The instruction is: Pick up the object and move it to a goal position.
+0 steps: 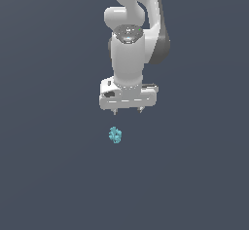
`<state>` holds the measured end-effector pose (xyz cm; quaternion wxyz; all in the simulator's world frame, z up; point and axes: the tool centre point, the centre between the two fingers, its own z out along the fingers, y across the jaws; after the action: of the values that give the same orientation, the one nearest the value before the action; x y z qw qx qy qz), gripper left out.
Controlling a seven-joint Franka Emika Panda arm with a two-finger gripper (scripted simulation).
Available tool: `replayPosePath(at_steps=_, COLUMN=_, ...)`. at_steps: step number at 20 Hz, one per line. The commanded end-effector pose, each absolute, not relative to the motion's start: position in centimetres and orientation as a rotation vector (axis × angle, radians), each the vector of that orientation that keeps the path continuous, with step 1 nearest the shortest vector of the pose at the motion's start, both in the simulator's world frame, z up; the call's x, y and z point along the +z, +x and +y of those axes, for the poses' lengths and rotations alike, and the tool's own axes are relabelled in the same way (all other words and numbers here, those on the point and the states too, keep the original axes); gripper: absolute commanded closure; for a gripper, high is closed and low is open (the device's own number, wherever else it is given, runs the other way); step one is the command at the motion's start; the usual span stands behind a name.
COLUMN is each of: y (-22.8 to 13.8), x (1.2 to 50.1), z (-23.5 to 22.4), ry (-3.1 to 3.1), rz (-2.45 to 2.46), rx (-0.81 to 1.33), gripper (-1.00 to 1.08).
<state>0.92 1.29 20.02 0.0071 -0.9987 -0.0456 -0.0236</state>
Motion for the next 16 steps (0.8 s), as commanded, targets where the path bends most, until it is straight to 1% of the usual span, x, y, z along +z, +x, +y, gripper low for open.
replayPosePath(at_steps=1, y=1.0, x=19.7, z=1.1, ry=-3.124, rz=-0.164, rx=-0.071, gripper=-0.92)
replayPosePath(at_steps=8, y=1.7, x=17.5, z=-0.1, ry=-3.121, rz=-0.292, rx=-0.056, gripper=-0.92)
replayPosePath(at_steps=16, y=2.7, x=13.3, z=-2.3, ry=-3.097, rz=-0.533, rx=-0.027, gripper=-0.92)
